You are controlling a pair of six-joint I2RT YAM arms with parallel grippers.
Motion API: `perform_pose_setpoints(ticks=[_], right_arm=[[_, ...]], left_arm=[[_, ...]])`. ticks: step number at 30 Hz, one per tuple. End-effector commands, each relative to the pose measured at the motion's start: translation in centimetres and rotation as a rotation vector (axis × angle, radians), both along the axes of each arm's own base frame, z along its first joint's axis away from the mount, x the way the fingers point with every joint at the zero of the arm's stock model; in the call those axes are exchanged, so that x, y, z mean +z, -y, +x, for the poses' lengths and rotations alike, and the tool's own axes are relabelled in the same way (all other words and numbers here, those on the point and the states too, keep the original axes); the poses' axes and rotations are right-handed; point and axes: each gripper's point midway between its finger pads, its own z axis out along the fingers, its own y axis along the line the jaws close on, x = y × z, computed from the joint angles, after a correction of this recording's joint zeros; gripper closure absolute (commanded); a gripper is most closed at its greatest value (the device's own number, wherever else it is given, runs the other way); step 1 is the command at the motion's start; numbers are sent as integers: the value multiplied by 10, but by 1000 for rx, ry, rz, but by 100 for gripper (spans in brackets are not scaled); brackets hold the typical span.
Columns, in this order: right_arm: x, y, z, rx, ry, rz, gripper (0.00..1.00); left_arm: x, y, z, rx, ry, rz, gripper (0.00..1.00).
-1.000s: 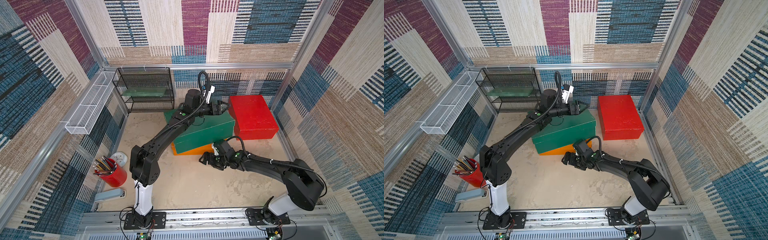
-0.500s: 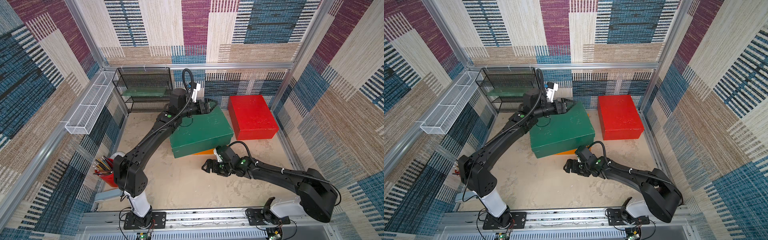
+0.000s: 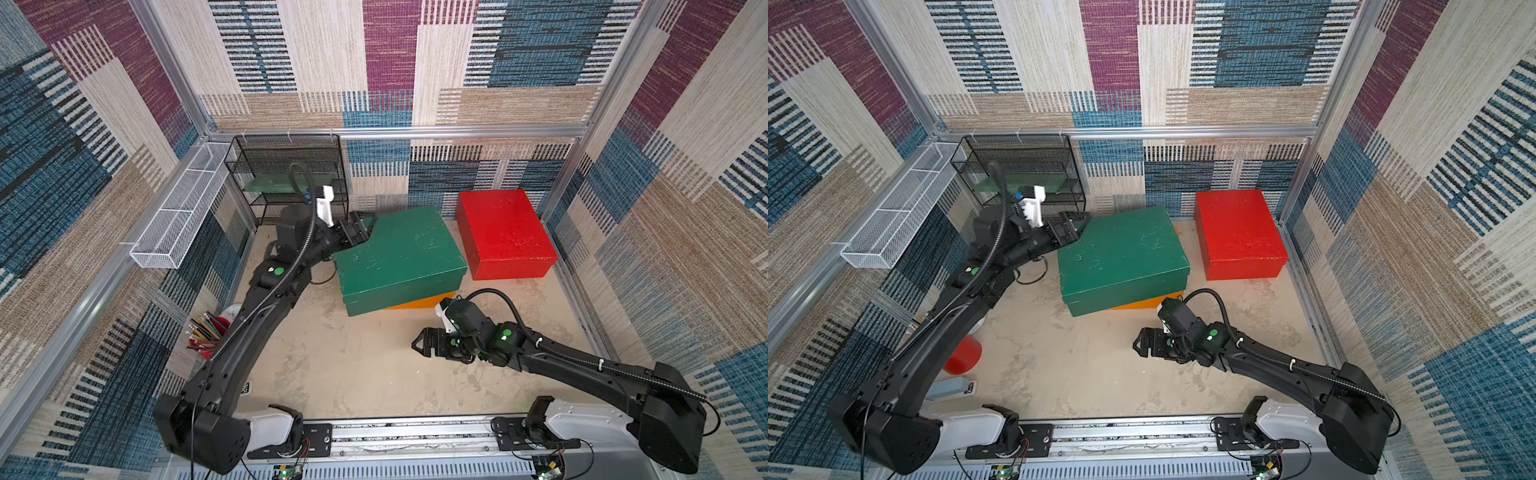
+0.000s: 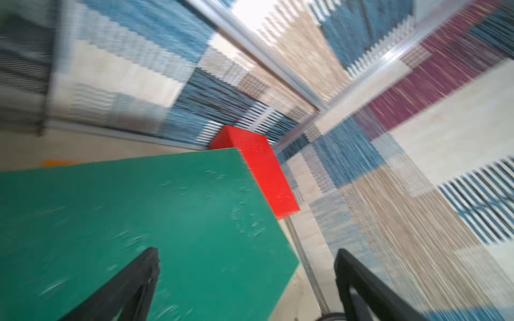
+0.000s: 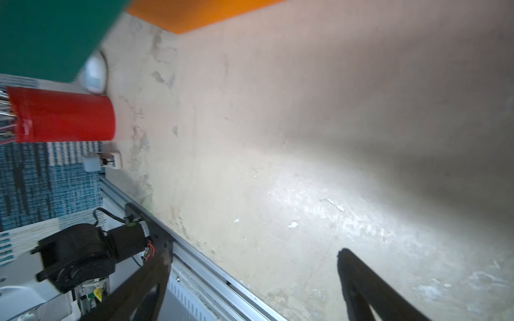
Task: Stack the shoeboxes
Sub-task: Place the shoebox at the shoebox.
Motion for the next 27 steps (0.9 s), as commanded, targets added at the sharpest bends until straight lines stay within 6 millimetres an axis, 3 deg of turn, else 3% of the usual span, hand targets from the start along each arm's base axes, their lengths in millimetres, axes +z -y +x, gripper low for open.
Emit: perform_pose_setpoints(ticks=[1, 7, 10, 17, 27], right_arm=[[17, -19, 13, 46, 86, 22, 5], [23, -70, 27, 121, 61, 16, 5], [25, -89, 33, 131, 65, 49, 5], [14, -138, 42, 133, 56, 66, 5], [25, -160, 87, 62, 91, 83, 5]], left_arm=[[-56, -45, -7, 203, -176, -15, 0], [-107, -62, -25, 292, -273, -79, 0], [-119, -66, -26, 318, -280, -88, 0], [-110, -73, -8, 324, -257, -91, 0], [-90, -79, 12, 285, -217, -118, 0]])
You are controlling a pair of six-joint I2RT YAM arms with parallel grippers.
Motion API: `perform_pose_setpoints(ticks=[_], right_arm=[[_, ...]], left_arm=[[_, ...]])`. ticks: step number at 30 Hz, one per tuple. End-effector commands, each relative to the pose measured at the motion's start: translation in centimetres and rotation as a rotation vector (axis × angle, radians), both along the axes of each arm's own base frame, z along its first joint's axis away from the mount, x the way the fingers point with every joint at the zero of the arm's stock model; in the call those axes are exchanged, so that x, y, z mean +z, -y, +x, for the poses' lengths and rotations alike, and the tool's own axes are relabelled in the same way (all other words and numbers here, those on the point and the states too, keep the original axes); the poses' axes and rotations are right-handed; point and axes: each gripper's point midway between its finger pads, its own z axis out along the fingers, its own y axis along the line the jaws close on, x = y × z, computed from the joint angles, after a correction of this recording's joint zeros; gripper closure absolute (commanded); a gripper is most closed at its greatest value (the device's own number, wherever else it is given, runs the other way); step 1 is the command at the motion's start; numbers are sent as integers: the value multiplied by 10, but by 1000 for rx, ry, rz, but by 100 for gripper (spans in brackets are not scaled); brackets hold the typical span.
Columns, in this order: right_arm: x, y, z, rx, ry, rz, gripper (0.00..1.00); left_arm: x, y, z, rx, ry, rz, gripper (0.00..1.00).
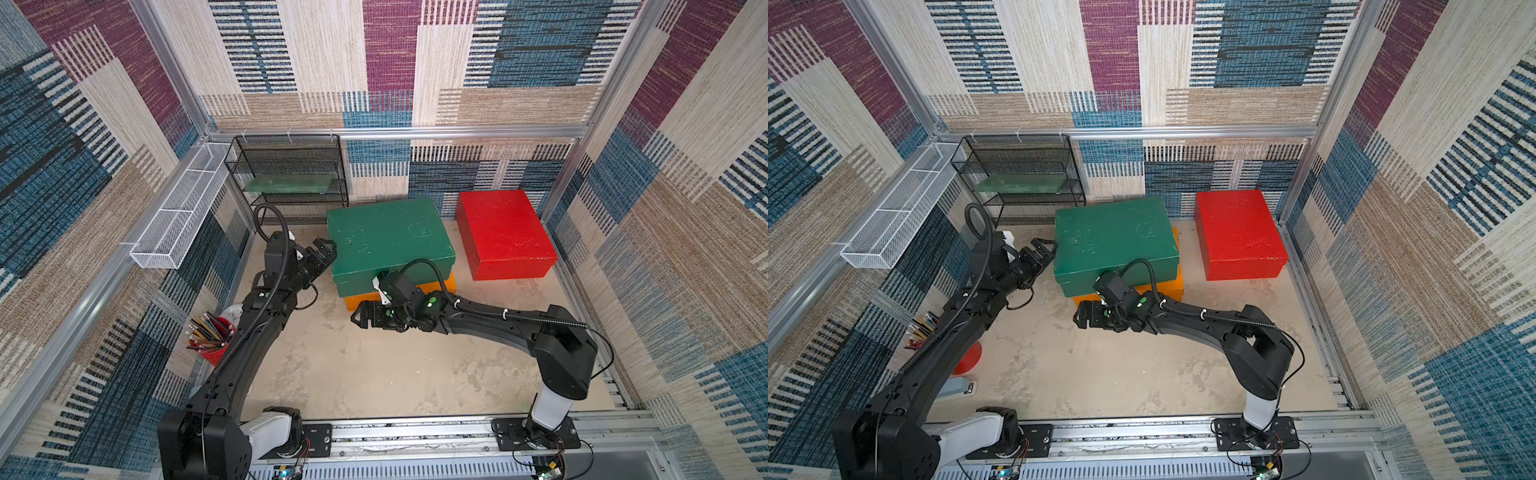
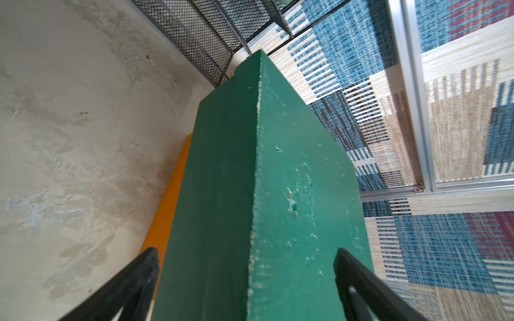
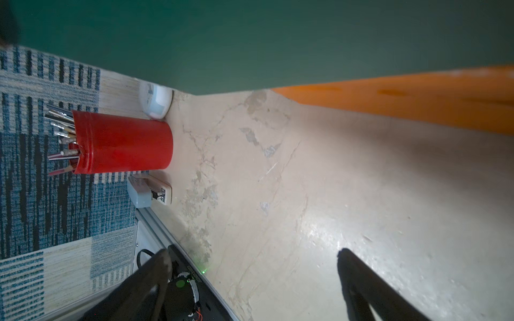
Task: Stack the shoeboxes
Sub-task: Place the shoebox at the shoebox.
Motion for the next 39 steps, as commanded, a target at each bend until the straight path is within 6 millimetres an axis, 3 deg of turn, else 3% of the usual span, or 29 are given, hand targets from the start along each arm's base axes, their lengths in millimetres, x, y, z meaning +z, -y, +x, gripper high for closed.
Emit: perform_pose_setpoints(ticks=[1, 5, 9, 11, 14, 17, 20, 23, 27, 32, 39], right_arm=[[9, -6, 14, -25, 27, 18, 5], [12, -10, 0, 1, 27, 3, 5], [35, -7, -44, 46, 50, -13, 5], [60, 7, -62, 45, 80, -12, 5], [115, 44, -62, -28, 166, 35, 5], [181, 93, -36, -132, 394, 75, 5], [218, 165, 21, -290, 477, 53, 5], [232, 221, 66, -397, 537, 17, 5], [217, 273, 125, -473, 535, -76, 5], [186, 292, 178, -471, 463, -90, 5], [164, 267, 217, -379, 408, -31, 5]], left_arm=[[10, 3, 5, -37, 38, -13, 0], [4, 1, 9, -50, 24, -20, 0], [2, -1, 15, -61, 24, -30, 0], [2, -4, 19, -68, 23, -36, 0], [6, -8, 26, -72, 32, -37, 0], [11, -7, 34, -87, 33, -36, 0], [11, -2, 43, -113, 21, -44, 0], [9, 1, 48, -137, 1, -33, 0], [4, 0, 55, -145, -18, -1, 0], [-5, 2, 69, -166, -45, 13, 0], [-15, 11, 85, -196, -67, 10, 0]])
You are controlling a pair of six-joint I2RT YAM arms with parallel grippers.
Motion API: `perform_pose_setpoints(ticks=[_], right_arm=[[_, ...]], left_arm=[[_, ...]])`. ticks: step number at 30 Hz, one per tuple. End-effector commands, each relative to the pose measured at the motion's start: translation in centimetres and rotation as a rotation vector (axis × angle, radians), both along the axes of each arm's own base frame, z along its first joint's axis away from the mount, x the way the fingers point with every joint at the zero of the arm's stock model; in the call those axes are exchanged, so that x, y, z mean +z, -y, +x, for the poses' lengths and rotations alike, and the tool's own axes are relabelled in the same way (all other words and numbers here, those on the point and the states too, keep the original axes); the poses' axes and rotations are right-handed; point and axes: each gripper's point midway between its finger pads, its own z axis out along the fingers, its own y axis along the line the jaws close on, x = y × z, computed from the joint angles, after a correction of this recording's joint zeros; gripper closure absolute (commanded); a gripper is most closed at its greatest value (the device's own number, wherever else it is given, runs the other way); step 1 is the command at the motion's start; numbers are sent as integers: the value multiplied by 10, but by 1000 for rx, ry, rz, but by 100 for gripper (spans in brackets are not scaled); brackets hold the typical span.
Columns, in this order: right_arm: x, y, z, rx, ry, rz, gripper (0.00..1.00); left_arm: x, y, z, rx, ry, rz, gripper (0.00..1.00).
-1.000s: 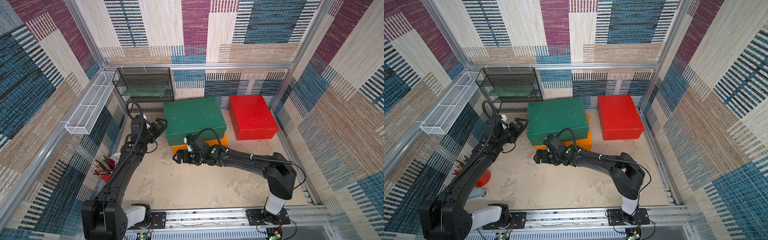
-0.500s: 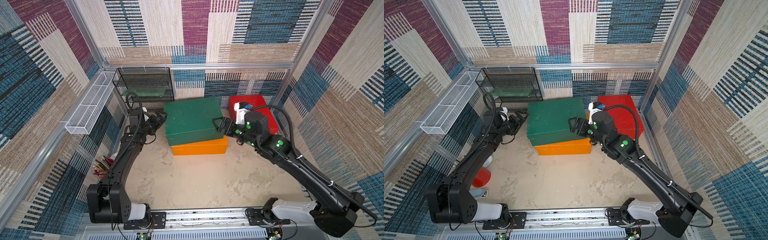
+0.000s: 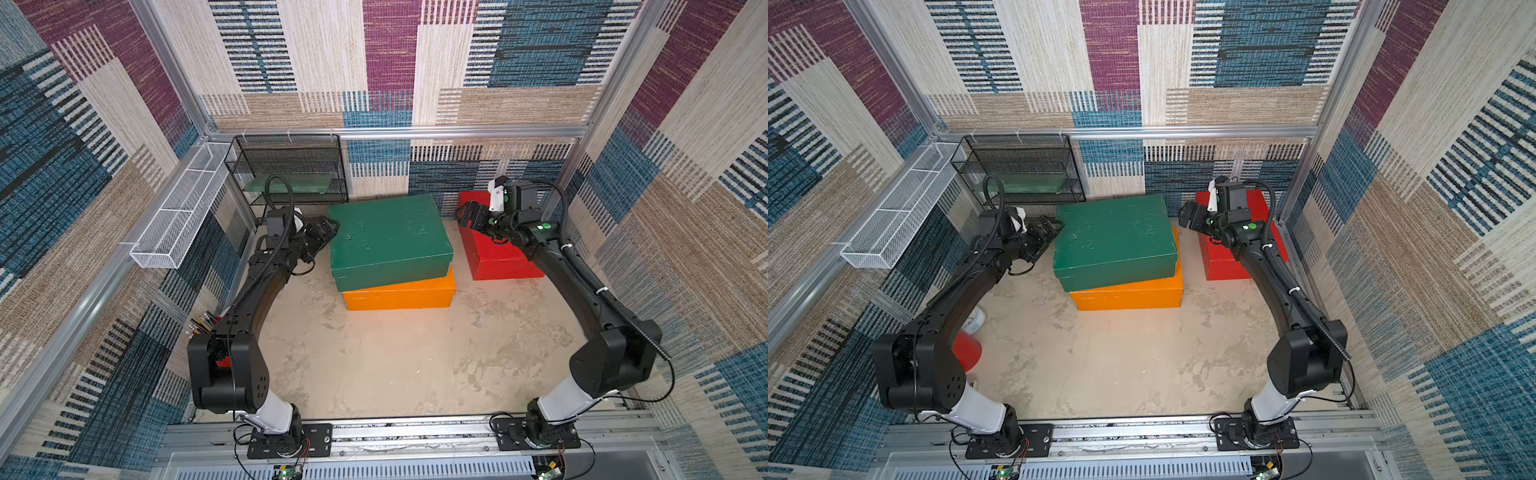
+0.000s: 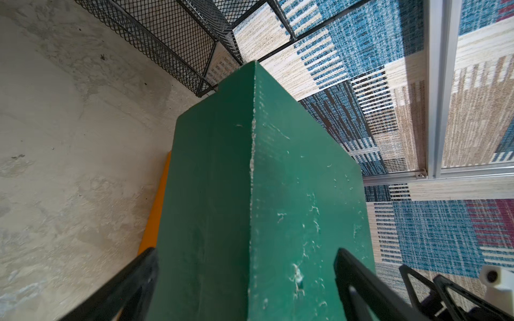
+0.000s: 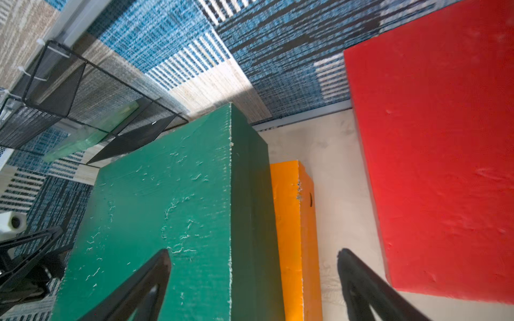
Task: Stack the shoeboxes
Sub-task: Place the shoebox at the shoebox.
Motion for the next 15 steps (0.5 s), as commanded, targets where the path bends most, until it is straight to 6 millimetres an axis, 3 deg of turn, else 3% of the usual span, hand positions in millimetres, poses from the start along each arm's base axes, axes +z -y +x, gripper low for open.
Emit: perform_pose_setpoints(ticks=[1, 7, 15], right_arm=[[-4, -19, 12, 96, 1, 38, 5], [-44, -40, 29, 155, -104, 30, 5], [-61, -69, 15, 198, -127, 16, 4]], left_arm=[[-2, 10, 3, -44, 4, 16, 0], [-6, 27, 11, -78, -1, 21, 1], [-6, 43, 19, -117, 2, 27, 2]])
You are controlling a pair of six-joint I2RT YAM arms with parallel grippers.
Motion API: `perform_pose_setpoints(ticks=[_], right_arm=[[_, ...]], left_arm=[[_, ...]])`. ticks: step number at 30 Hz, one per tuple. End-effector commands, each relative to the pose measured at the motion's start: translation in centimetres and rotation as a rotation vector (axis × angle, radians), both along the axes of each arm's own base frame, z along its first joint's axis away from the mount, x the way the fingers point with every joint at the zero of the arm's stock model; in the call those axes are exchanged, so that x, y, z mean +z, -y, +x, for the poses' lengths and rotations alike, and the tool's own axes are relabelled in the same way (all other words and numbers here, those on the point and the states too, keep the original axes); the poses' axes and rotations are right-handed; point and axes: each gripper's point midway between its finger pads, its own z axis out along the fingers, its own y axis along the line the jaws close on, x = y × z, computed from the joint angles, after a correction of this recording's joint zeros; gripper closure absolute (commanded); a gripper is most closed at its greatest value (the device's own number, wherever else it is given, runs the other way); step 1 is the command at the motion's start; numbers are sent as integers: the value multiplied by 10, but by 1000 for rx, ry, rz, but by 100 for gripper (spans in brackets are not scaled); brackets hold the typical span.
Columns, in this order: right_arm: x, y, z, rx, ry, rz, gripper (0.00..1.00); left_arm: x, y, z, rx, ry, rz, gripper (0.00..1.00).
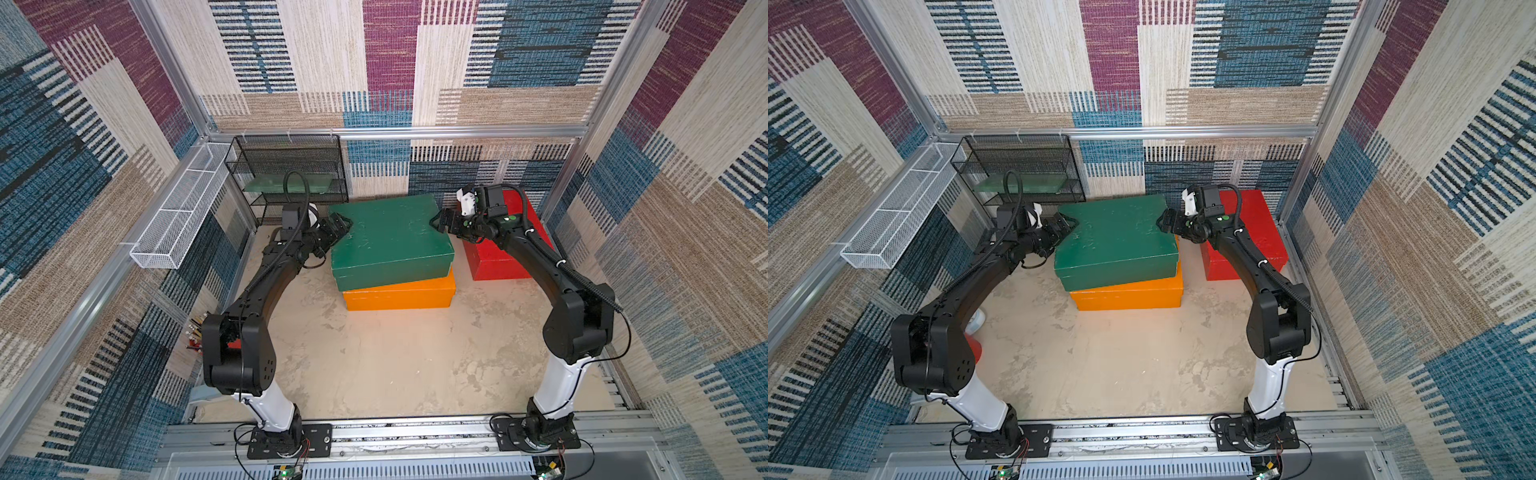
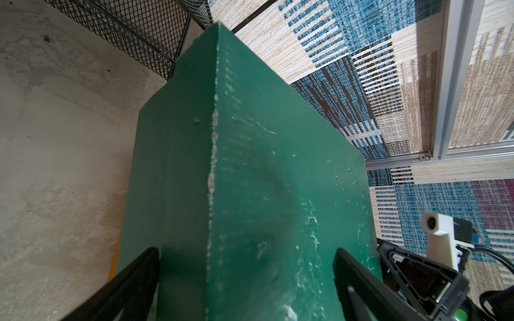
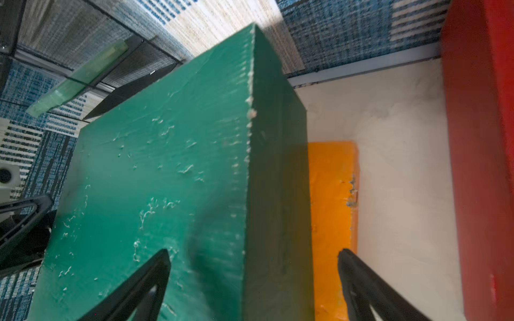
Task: Stack the shoeboxes
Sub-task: Place the shoebox at the shoebox.
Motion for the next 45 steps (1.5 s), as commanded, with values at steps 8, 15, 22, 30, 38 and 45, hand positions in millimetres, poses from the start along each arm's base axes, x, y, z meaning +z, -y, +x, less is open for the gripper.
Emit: perform_pose_setpoints(ticks=[8, 15, 22, 30, 38, 45], right_arm=[[10, -1, -27, -11, 25, 31, 4], [8, -1, -37, -10, 17, 46, 4], [4, -13, -52, 14, 12, 57, 4], [3, -8, -58, -7, 13, 64, 4], [26, 4, -56, -44, 47, 51, 5], [58, 33, -67, -101, 111, 32, 5]], left_arm=[[0, 20, 1, -64, 3, 27, 3], [-5, 26, -2, -71, -4, 33, 3], [-9, 26, 0, -75, -14, 45, 3], [-8, 26, -3, -70, -8, 33, 3], [1, 24, -7, -66, 13, 44, 0], [32, 18, -8, -53, 76, 40, 0]])
